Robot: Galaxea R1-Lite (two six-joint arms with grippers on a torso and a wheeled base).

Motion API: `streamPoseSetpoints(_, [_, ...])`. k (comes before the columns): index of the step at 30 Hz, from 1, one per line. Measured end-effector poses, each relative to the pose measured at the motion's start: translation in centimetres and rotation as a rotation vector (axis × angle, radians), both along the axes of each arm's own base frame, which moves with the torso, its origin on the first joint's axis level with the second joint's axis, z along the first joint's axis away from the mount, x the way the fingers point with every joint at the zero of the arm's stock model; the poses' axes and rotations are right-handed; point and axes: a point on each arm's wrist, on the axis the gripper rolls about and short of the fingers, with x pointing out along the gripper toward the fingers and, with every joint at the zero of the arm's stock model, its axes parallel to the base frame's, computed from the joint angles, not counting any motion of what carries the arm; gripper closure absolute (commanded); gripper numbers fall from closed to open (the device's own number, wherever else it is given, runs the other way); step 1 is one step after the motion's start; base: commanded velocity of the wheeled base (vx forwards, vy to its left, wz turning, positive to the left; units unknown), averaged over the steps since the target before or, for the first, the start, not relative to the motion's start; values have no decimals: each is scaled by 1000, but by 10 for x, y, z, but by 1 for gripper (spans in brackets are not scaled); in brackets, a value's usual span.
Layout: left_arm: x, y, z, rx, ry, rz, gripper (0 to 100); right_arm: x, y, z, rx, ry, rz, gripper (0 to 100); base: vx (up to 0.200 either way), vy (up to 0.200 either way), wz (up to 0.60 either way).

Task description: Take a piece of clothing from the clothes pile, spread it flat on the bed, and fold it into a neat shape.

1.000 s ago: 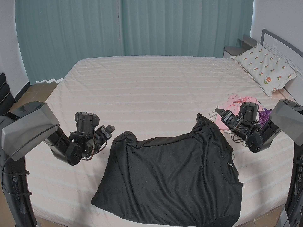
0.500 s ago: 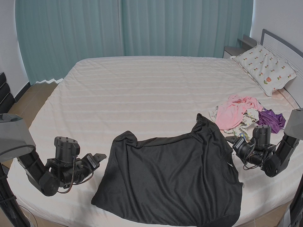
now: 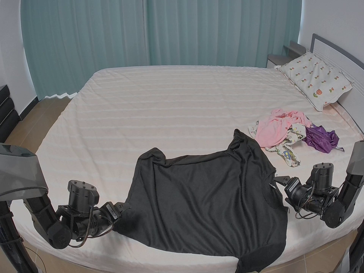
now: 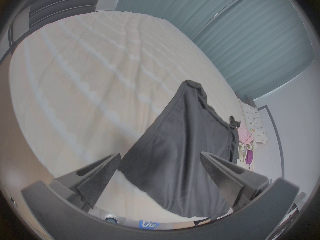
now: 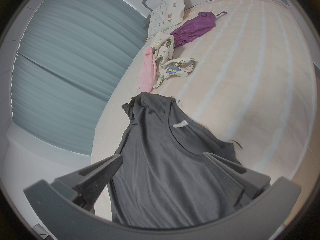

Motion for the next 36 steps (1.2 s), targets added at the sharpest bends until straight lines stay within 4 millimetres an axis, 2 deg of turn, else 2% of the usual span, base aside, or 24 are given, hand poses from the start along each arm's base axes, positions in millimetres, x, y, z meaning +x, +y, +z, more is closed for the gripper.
streamPoseSetpoints(10, [10,-4,-20,29,49,7,0,-2,1,0,0,3,6,0,0,0,0])
streamPoseSetpoints(21, [43,-11,-31,37,-2,95,0,-4,8,0,-3,6,32,0,0,0,0])
streamPoseSetpoints(22, [46,-12,-32,42,-7,102,100,-4,8,0,-4,6,33,0,0,0,0])
streamPoseSetpoints(28, [51,-14,-42,72,2,109,100,-10,8,-3,-32,22,52,0,0,0,0])
streamPoseSetpoints(31, [42,-12,-44,90,33,99,100,-14,7,-6,-74,36,83,0,0,0,0])
streamPoseSetpoints(36, [16,-3,-43,160,90,46,100,-23,2,-14,-116,71,161,0,0,0,0])
